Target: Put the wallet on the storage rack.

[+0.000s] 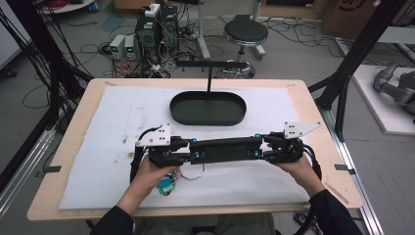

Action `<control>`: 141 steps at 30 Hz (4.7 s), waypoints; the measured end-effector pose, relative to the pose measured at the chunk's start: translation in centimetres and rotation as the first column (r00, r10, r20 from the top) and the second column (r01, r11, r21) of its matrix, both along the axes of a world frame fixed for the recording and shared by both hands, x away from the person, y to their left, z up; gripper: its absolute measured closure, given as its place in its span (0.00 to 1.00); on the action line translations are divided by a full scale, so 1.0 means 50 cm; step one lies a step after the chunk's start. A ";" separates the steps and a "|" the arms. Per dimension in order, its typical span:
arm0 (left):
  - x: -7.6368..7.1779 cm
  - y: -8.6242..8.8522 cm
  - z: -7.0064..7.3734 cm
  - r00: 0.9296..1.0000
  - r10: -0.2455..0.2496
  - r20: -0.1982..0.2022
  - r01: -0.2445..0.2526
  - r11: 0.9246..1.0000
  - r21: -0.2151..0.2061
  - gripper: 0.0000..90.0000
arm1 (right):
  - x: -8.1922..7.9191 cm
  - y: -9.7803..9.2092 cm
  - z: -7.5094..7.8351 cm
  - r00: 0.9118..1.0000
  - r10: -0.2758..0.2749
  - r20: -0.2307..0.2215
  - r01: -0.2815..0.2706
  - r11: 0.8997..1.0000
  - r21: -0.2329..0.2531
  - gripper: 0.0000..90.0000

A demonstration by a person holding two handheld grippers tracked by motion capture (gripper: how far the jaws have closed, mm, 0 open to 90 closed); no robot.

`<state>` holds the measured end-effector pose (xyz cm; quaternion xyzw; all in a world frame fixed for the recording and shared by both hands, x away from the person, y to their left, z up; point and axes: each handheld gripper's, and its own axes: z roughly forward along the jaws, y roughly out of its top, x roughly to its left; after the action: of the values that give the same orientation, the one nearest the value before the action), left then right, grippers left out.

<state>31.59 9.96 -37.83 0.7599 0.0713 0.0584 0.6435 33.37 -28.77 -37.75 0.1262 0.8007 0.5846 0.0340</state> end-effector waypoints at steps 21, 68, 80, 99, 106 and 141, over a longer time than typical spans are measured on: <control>0.003 0.065 0.000 0.970 0.231 -0.077 -0.235 0.971 -0.049 0.35 | 0.017 -0.002 0.007 0.991 -0.121 0.052 0.119 0.992 0.039 0.85; -0.099 0.166 -0.041 0.906 0.423 0.016 -0.423 0.906 -0.021 0.30 | 0.296 0.173 -0.047 0.922 -0.380 0.066 0.383 0.923 -0.032 0.85; -0.103 0.155 -0.048 0.915 0.403 0.021 -0.403 0.915 -0.018 0.30 | 0.333 0.165 -0.100 0.910 -0.412 0.039 0.414 0.909 -0.050 0.85; -0.103 0.154 -0.051 0.918 0.395 0.015 -0.395 0.919 -0.012 0.30 | 0.338 0.154 -0.114 0.893 -0.450 0.006 0.442 0.875 -0.199 0.76; -0.102 0.152 -0.052 0.920 0.392 0.011 -0.392 0.920 -0.007 0.30 | 0.334 0.153 -0.106 0.864 -0.503 0.021 0.495 0.842 -0.216 0.59; -0.077 0.161 -0.069 0.894 0.448 0.021 -0.449 0.893 0.043 0.30 | 0.158 0.006 0.003 0.819 -0.572 0.049 0.573 0.818 -0.046 0.37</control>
<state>27.76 18.01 -41.29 0.7375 0.2399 0.2106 0.5951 41.27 -28.46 -37.58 0.3500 0.7419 0.5259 0.2250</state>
